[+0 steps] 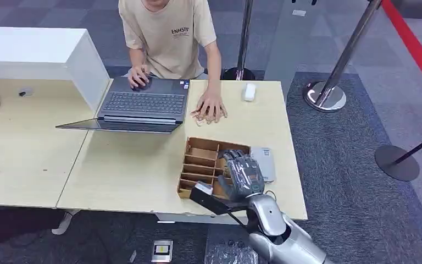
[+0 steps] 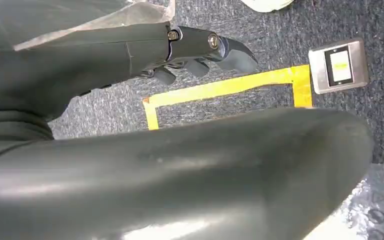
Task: Pass the card to the sensor for recognition and then transmit it.
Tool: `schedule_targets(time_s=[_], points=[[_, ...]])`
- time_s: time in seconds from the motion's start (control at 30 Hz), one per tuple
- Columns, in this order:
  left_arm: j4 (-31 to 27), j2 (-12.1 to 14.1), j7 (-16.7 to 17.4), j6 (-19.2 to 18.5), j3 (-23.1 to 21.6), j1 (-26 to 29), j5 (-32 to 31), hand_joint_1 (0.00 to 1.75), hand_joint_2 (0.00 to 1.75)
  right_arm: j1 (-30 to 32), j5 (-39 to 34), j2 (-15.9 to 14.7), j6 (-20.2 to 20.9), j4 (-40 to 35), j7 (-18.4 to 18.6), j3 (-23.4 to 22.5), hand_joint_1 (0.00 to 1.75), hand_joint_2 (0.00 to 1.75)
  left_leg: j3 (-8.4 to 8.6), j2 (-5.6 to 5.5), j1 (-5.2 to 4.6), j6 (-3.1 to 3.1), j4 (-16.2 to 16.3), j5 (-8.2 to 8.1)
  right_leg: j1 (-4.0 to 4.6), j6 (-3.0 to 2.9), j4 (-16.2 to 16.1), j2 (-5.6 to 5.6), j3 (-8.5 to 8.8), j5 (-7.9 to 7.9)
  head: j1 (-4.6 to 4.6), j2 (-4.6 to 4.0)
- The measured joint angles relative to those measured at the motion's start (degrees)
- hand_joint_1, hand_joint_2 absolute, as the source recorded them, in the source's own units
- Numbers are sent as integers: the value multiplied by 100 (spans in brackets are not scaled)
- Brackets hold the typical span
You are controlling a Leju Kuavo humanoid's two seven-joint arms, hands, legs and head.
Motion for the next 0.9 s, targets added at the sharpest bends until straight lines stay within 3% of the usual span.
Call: schedule_targets(time_s=[0.17, 0.2, 0.63, 0.7, 0.83, 0.9], points=[[0, 0, -4, -68, -4, -3, -28, 0, 0, -41, 0, -35, 35, 7, 0, 2, 82, 175, 0, 0, 0, 0, 0, 0, 0, 0, 0, 0, 0, 0, 0, 0], [0, 0, -7, -94, -9, -5, -52, 0, 0, -46, -4, -44, 52, 7, -4, 4, 91, 175, 0, 0, 0, 0, 0, 0, 0, 0, 0, 0, 0, 0, 0, 0], [0, -22, -61, -127, -55, -63, -107, 0, 0, -78, -120, -96, 76, 140, -94, 87, 106, 175, -1, 0, 0, 0, 0, 0, 0, 0, 0, 0, 0, 0, 0, 0], [-2, -24, -61, -129, -83, -72, -129, 0, 0, -78, -120, -101, 76, 177, -114, 94, 106, 175, -1, 0, 0, 0, 0, 0, 0, 0, 0, 0, -1, 0, 0, 0], [-2, -37, -61, -129, -133, -83, -144, 0, 0, -80, -122, -105, 76, 249, -120, 103, 91, 175, -1, 0, 0, 0, 0, 0, 0, 0, 0, 0, -1, 0, 0, 0], [-2, -48, -61, -136, -140, -85, -162, 0, 0, -82, -142, -107, 72, 289, -129, 103, 93, 175, -2, 0, 0, 0, 0, 0, 0, 0, 0, 0, -1, 0, 0, 0]])
